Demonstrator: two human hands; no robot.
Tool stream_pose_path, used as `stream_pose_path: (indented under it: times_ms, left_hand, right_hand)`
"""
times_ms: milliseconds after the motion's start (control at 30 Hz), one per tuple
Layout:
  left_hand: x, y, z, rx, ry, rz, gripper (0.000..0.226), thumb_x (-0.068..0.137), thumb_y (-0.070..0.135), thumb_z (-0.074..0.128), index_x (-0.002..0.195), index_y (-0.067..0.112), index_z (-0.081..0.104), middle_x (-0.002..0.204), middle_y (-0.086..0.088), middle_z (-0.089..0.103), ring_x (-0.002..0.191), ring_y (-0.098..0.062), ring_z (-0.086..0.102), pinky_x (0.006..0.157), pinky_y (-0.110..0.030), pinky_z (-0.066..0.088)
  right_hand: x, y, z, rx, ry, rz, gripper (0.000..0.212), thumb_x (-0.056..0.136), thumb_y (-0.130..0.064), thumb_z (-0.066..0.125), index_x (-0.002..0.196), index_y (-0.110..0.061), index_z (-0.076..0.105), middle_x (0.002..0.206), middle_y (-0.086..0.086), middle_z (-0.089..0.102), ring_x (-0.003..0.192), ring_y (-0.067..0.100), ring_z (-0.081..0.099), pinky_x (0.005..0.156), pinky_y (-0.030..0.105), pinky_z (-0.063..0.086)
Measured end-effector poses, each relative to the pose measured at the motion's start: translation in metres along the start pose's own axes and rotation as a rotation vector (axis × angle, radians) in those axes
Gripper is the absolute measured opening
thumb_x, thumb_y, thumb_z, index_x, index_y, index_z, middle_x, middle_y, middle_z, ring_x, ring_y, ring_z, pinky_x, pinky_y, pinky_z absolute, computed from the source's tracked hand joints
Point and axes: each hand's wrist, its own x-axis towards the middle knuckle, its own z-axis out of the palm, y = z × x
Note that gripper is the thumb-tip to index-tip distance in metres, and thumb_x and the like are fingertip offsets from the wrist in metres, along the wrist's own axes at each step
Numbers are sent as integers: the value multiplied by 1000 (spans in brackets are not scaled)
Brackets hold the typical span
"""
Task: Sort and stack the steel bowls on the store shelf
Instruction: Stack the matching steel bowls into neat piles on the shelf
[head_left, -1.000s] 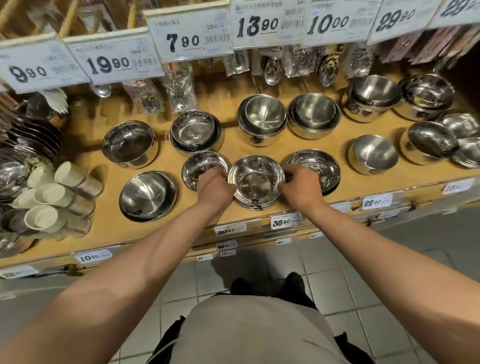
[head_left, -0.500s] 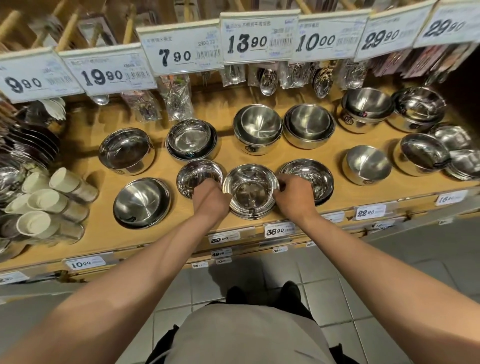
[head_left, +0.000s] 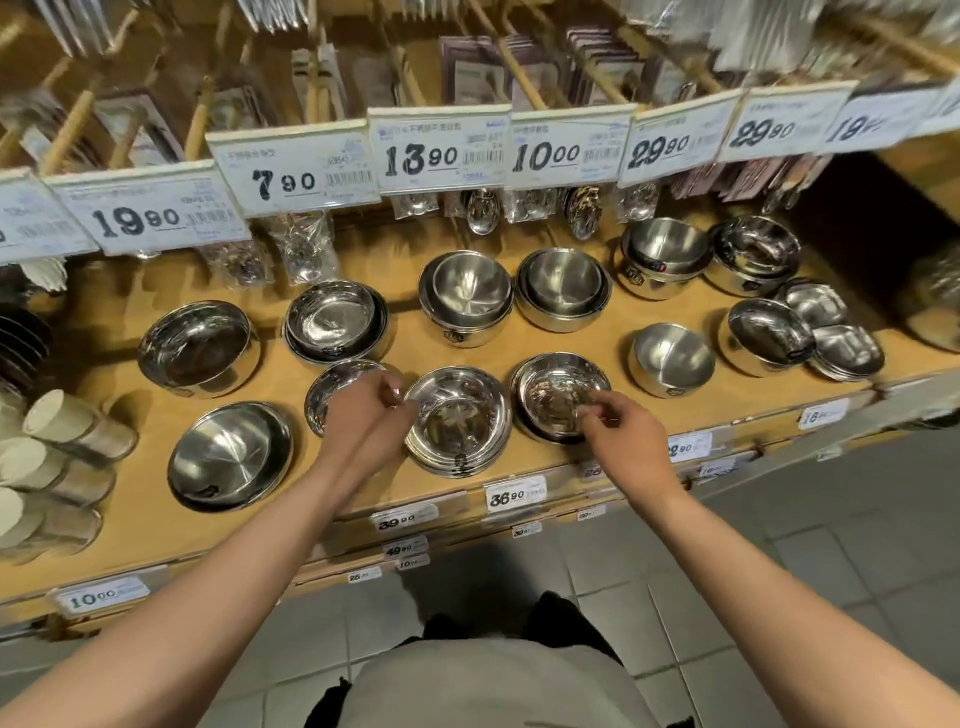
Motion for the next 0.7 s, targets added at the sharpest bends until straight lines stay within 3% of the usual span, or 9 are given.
stream_pose_path:
  times_ms: [100, 167, 267, 400, 467, 500, 600, 700]
  left_hand:
    - [-8, 25, 11, -140, -86, 38, 10, 92, 17, 65, 99, 23, 64, 89, 8, 66, 71, -2, 58, 55, -9, 41]
    - [-15, 44, 25, -207, -156, 44, 14, 92, 18, 65, 105, 23, 64, 93, 6, 67, 69, 0, 61, 58, -12, 50]
    - [-18, 73, 48, -195, -167, 42, 11, 94, 24, 62, 105, 26, 64, 94, 10, 65, 79, -9, 63, 68, -28, 54]
    - [-12, 105, 81, -163, -214, 38, 7, 94, 27, 64, 100, 25, 66, 98, 11, 67, 91, -8, 62, 74, -24, 47]
    - [-7, 122, 103, -158, -192, 9, 6, 93, 21, 66, 97, 24, 67, 98, 9, 69, 93, -11, 64, 79, -27, 51]
    - [-4, 131, 115, -159, -171, -20, 6, 91, 18, 68, 95, 23, 68, 97, 6, 71, 92, -15, 65, 81, -30, 51]
    - [1, 156, 157, -194, -151, -119, 6, 91, 16, 67, 93, 22, 68, 90, -3, 74, 77, -16, 66, 65, -26, 52]
    - [7, 179, 206, -264, -159, -203, 13, 88, 15, 69, 101, 16, 68, 95, -9, 75, 67, -13, 66, 61, -28, 54]
  right_hand:
    - [6, 22, -32, 41, 23, 96, 36, 97, -20, 61, 132, -11, 64, 102, 2, 69, 98, 23, 64, 84, 32, 48]
    - [12, 34, -48, 79, 12, 138, 39, 98, -20, 59, 135, -11, 62, 104, 5, 69, 97, 26, 66, 86, 39, 53]
    - [24, 47, -67, 128, -5, 164, 35, 98, -20, 57, 132, -13, 63, 99, 3, 72, 87, 23, 66, 78, 38, 53]
    - [46, 67, -95, 204, -46, 162, 15, 99, -19, 56, 100, -28, 68, 88, 8, 72, 79, 34, 70, 73, 42, 59]
    - [62, 81, -116, 195, -50, 151, 17, 100, -18, 56, 108, -22, 70, 83, 2, 71, 72, 25, 66, 65, 27, 56]
    - [70, 89, -128, 179, -57, 146, 19, 100, -19, 56, 112, -20, 71, 81, 0, 71, 69, 22, 63, 61, 25, 54]
    - [95, 113, -168, 173, -69, 143, 18, 100, -21, 56, 104, -24, 74, 82, -2, 73, 73, 25, 65, 68, 36, 54]
    - [119, 139, -206, 151, -67, 149, 19, 99, -20, 57, 111, -24, 71, 86, -5, 70, 75, 16, 61, 68, 28, 47]
